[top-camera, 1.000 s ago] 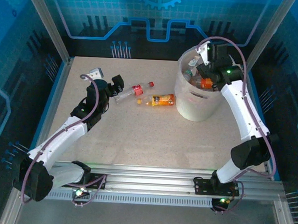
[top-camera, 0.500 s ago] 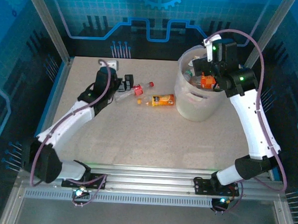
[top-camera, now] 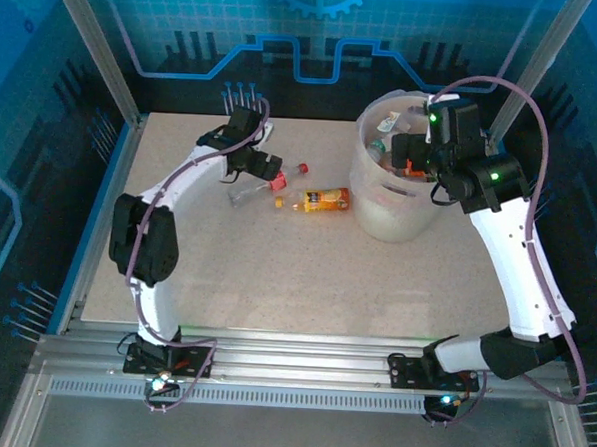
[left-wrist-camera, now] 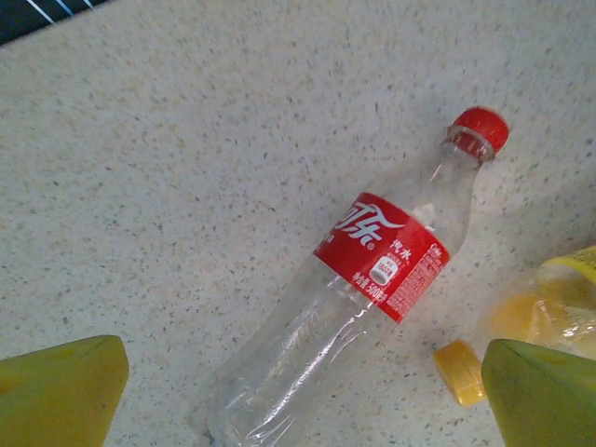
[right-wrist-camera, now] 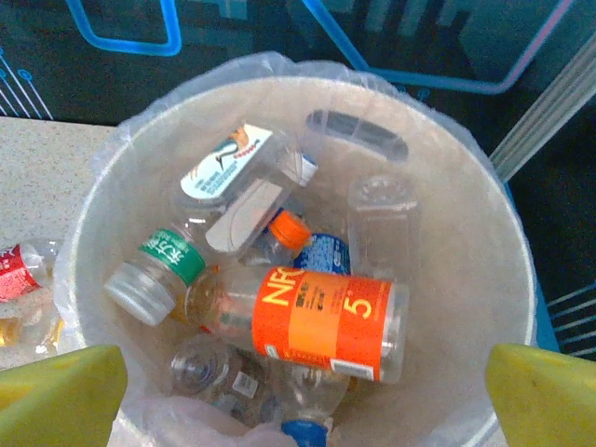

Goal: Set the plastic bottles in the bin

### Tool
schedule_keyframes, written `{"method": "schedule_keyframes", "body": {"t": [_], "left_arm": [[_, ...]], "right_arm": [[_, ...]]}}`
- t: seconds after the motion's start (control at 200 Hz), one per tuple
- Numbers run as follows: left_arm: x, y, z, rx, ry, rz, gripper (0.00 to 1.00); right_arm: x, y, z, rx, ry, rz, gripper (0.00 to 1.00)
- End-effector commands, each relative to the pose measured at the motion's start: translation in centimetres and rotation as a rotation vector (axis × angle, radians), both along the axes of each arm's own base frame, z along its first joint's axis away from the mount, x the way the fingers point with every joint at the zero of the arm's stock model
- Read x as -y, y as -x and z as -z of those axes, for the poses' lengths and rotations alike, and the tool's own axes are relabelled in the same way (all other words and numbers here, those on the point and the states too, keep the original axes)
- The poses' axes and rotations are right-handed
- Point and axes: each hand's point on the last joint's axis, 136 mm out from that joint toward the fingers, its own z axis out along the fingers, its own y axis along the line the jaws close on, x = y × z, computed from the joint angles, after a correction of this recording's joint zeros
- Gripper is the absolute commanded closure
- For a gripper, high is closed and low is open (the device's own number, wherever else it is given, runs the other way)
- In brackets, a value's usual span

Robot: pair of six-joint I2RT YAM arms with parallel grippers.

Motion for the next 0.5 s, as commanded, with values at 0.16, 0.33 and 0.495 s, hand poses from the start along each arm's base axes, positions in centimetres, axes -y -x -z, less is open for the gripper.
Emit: {"method": "schedule_keyframes", "body": {"t": [0.16,0.33,0.495], "left_arm": [[0.0,-0.1,2.7,-0.142,-0.021,0.111,0.01],[-0.7,-0.5,4.4,-0.205,-0.035,0.131,0.01],[-0.9,-0.1,5.7,-0.262,-0.009,0.155,0.01]], "right_arm": [[0.4,1.5,1.4,-0.020,-0.071,0.065,0.00],[0.4,1.8,1.7,-0.017,-0.095,0.074,0.00],[0.3,1.9,1.8,-0.015,-0.112,0.073,0.00]]}}
